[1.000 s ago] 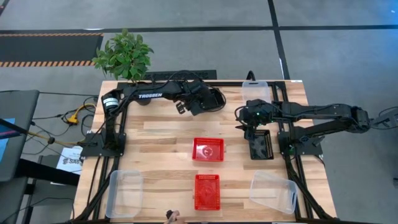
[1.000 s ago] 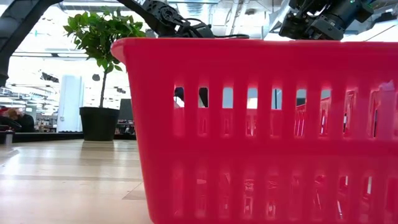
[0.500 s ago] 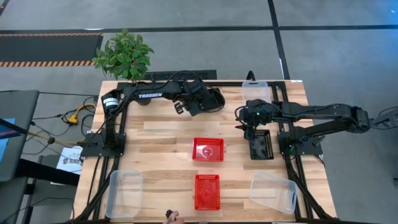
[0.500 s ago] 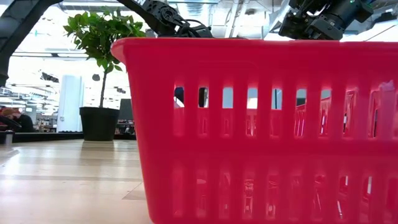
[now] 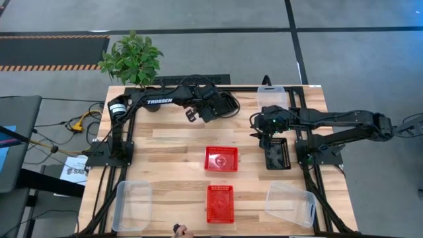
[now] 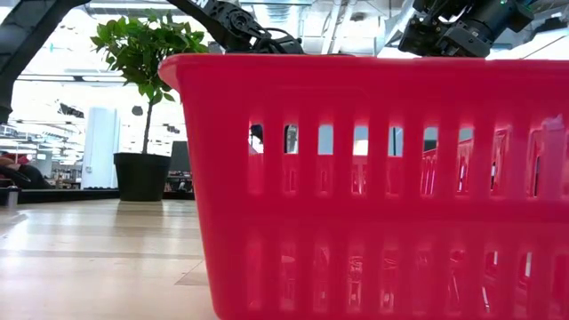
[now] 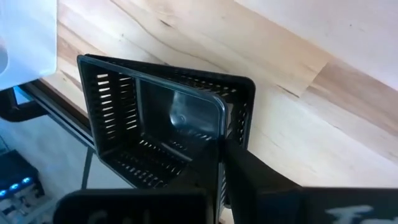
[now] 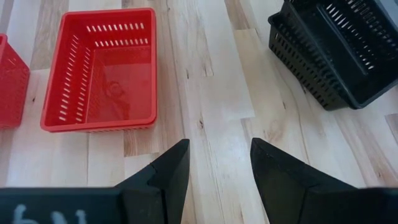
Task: Stack baskets by color
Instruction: Stack the top left black bin on top of the top right black bin
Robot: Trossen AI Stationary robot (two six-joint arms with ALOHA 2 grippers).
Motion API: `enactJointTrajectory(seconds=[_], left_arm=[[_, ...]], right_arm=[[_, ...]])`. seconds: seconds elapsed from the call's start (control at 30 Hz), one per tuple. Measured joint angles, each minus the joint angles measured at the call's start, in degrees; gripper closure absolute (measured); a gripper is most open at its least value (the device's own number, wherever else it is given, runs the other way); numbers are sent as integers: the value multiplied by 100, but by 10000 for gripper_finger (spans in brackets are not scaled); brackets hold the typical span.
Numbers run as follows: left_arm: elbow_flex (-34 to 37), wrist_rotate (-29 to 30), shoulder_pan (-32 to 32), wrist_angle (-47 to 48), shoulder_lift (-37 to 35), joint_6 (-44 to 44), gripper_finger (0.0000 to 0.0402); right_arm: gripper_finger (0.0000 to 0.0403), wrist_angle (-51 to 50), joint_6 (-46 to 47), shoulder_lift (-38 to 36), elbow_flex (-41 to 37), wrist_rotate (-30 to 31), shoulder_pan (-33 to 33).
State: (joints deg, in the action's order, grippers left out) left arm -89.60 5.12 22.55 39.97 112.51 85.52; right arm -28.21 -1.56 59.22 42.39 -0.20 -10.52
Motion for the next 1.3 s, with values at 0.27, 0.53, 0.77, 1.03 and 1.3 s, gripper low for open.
enactJointTrajectory(seconds=[0.27,0.53,0.77,1.03,1.3], left_arm=[[-2,18,2,-111,0,-145,401],[-2,21,-6,-275,0,-582,401],[-2,182,-164,-351,0,-866,401],[162,319,-271,-554,-82,-1141,401],[1517,301,-258,-2118,-712,-1031,401]], right_arm=[[212,-2,-35,0,0,1,0],[212,-7,-135,0,0,3,0],[212,-7,-201,0,0,1,0],[212,-14,-380,0,0,1,0],[212,-4,-579,0,0,0,-9]])
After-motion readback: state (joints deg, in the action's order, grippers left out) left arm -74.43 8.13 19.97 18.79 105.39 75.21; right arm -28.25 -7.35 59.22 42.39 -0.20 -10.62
